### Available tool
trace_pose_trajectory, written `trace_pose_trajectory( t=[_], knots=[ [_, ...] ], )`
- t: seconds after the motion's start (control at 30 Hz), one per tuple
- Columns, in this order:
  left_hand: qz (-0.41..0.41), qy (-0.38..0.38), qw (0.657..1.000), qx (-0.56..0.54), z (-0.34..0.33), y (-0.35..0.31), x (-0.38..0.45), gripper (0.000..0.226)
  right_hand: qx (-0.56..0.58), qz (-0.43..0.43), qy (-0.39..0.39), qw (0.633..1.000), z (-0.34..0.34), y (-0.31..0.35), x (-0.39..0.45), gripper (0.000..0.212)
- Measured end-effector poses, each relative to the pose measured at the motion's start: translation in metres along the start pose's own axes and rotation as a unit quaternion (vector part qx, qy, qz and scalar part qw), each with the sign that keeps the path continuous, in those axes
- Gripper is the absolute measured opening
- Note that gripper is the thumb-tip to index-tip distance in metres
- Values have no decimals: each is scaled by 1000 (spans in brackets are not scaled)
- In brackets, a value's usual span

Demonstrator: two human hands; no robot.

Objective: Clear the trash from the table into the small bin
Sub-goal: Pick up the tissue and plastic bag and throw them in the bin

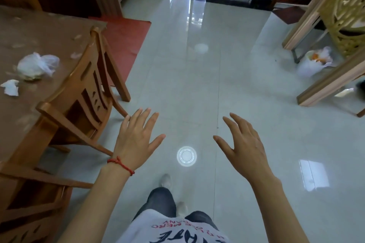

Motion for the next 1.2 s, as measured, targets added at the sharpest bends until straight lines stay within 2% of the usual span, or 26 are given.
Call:
trace_pose_trajectory(
  t=[0.2,0.43,0.63,0.83,1.07,1.2],
  knots=[
    [5,11,1000,12,-23,32,83,65,2,-7,5,1000,-37,-3,87,54],
    [7,7,1000,12,-26,76,184,65,0,6,18,1000,-71,21,203,54],
    [21,12,1000,19,-25,109,239,67,-7,37,23,999,-90,39,271,56],
    [95,25,995,7,-26,133,262,77,-6,92,48,995,-111,57,330,63],
    [216,-5,976,42,-21,159,278,67,28,204,88,975,-143,91,407,66],
    [302,-35,951,59,-10,168,287,63,48,286,110,951,-160,115,453,64]
  ],
)
Point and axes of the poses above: each hand's wrist, its own x-axis towards the middle knuckle, its own z-axis out of the back of the hand, y = z × x, the point moved 1 cm from there along x, towards the middle knuckle, and after that the axes turned 10 degrees about -y, right-handed, at the moved point
